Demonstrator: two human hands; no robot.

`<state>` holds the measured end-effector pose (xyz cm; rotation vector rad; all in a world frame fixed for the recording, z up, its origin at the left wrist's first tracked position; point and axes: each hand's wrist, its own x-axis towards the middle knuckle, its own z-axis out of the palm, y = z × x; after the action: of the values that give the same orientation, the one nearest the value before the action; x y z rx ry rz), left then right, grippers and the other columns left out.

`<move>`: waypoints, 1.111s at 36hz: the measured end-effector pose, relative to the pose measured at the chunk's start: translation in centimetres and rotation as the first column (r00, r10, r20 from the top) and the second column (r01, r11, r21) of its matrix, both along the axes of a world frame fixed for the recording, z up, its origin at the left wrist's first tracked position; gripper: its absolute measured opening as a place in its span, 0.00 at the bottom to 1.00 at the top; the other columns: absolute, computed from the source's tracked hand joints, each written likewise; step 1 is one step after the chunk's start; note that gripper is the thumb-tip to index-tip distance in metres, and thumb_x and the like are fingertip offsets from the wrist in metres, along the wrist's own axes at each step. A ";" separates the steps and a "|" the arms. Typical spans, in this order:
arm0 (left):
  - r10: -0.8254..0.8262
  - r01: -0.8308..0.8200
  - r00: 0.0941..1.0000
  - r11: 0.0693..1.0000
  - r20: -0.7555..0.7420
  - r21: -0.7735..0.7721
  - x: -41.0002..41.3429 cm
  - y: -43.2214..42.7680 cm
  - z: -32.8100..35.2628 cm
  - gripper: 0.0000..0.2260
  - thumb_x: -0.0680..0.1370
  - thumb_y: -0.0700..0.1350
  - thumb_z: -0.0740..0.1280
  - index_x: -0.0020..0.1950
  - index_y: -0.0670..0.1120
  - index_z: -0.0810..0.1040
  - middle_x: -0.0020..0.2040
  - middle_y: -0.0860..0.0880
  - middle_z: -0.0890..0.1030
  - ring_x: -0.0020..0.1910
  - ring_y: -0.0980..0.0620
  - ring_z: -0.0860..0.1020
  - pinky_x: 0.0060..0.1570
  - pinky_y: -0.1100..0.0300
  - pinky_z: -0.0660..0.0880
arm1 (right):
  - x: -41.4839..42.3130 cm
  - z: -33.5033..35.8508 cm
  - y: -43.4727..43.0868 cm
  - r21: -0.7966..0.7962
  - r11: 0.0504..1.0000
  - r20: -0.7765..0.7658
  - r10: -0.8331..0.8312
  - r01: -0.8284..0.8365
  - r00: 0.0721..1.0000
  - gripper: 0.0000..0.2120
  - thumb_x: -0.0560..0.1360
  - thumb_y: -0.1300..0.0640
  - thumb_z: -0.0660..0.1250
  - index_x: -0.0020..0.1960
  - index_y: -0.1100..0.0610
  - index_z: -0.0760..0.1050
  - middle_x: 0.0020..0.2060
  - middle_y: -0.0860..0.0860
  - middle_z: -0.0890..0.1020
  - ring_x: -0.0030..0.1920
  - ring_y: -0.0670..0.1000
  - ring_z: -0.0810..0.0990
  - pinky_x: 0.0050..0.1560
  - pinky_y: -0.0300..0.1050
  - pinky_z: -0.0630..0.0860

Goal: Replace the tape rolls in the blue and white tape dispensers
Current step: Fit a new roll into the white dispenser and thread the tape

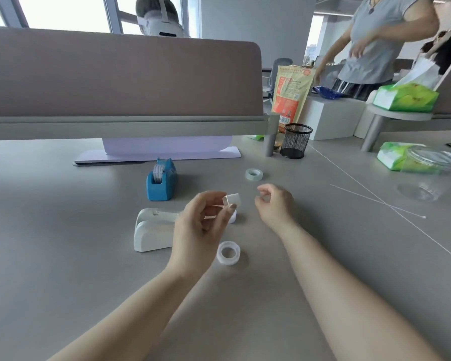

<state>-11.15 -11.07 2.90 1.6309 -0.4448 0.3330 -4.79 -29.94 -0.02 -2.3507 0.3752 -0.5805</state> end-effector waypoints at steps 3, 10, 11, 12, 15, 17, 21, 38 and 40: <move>0.012 -0.011 0.999 1.000 0.049 -0.018 0.3 -1.0 -0.6 0.09 0.74 0.41 0.70 0.48 0.53 0.77 0.44 0.47 0.82 0.41 0.60 0.80 0.39 0.71 0.74 | 2.1 -0.1 -0.9 -0.151 0.989 -0.081 -0.007 -0.006 0.997 0.19 0.73 0.54 0.64 0.63 0.52 0.73 0.60 0.56 0.77 0.61 0.60 0.72 0.61 0.50 0.70; 0.051 -0.055 0.994 0.997 0.095 0.048 1.1 -0.6 -2.2 0.08 0.71 0.49 0.71 0.50 0.55 0.78 0.45 0.50 0.82 0.43 0.56 0.82 0.41 0.69 0.75 | 6.3 -0.8 -2.7 -0.299 0.954 -0.241 -0.053 -0.022 0.969 0.26 0.76 0.43 0.58 0.72 0.44 0.58 0.73 0.52 0.62 0.70 0.59 0.59 0.69 0.53 0.59; 0.043 -0.047 0.995 0.998 0.092 0.040 1.2 -0.7 -2.2 0.09 0.71 0.52 0.70 0.51 0.56 0.77 0.45 0.50 0.83 0.44 0.56 0.82 0.42 0.68 0.75 | 6.8 -0.9 -2.8 -0.306 0.952 -0.258 -0.057 -0.026 0.964 0.26 0.76 0.42 0.57 0.72 0.43 0.59 0.73 0.51 0.61 0.71 0.59 0.58 0.68 0.54 0.58; 0.036 -0.040 0.995 0.998 0.098 0.042 1.1 -0.7 -2.3 0.10 0.71 0.53 0.69 0.51 0.57 0.77 0.45 0.50 0.83 0.44 0.55 0.82 0.43 0.67 0.76 | 7.0 -0.9 -2.9 -0.321 0.947 -0.268 -0.062 -0.029 0.961 0.25 0.76 0.42 0.57 0.71 0.43 0.60 0.73 0.51 0.60 0.71 0.59 0.58 0.68 0.53 0.58; 0.025 -0.034 0.992 0.996 0.120 0.078 1.0 -1.0 -2.4 0.11 0.71 0.55 0.68 0.52 0.56 0.77 0.46 0.51 0.83 0.45 0.54 0.82 0.43 0.66 0.76 | 7.1 -1.0 -2.9 -0.349 0.937 -0.232 -0.061 -0.025 0.971 0.21 0.76 0.42 0.57 0.68 0.45 0.66 0.72 0.53 0.63 0.70 0.59 0.59 0.67 0.53 0.60; 0.016 -0.028 0.991 0.995 0.130 0.091 0.9 -1.1 -2.3 0.10 0.71 0.55 0.67 0.51 0.56 0.77 0.46 0.52 0.83 0.45 0.54 0.82 0.43 0.66 0.76 | 6.8 -1.1 -3.0 -0.331 0.944 -0.172 -0.052 -0.008 0.984 0.18 0.76 0.44 0.60 0.64 0.47 0.71 0.67 0.54 0.70 0.67 0.59 0.63 0.64 0.52 0.64; 0.018 -0.035 0.990 0.993 0.143 0.117 0.8 -0.8 -2.1 0.10 0.71 0.55 0.69 0.50 0.55 0.77 0.45 0.51 0.83 0.44 0.57 0.81 0.41 0.71 0.73 | 5.5 -0.6 -2.6 -0.285 0.958 -0.077 -0.049 0.025 0.996 0.12 0.75 0.50 0.64 0.55 0.54 0.76 0.55 0.56 0.80 0.59 0.60 0.72 0.56 0.49 0.68; 0.027 -0.027 0.999 1.000 -0.035 0.011 -1.5 2.8 -1.3 0.15 0.75 0.36 0.68 0.48 0.57 0.76 0.44 0.61 0.83 0.43 0.62 0.81 0.44 0.69 0.76 | -7.2 1.9 5.6 0.615 0.756 0.205 0.121 -0.225 0.971 0.04 0.75 0.52 0.66 0.45 0.51 0.78 0.41 0.42 0.82 0.44 0.40 0.79 0.41 0.31 0.72; 0.029 -0.030 0.998 0.999 -0.057 -0.014 -1.4 3.2 -1.6 0.15 0.74 0.35 0.69 0.49 0.57 0.77 0.43 0.58 0.83 0.44 0.60 0.81 0.46 0.65 0.77 | -8.8 2.4 6.9 0.641 0.696 0.270 0.190 -0.323 0.944 0.04 0.76 0.54 0.66 0.44 0.52 0.78 0.39 0.43 0.84 0.43 0.37 0.80 0.42 0.26 0.71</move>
<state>-12.58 -7.82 1.31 1.6298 -0.3747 0.3106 -13.59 -23.04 2.36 -1.5775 0.1248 -0.4200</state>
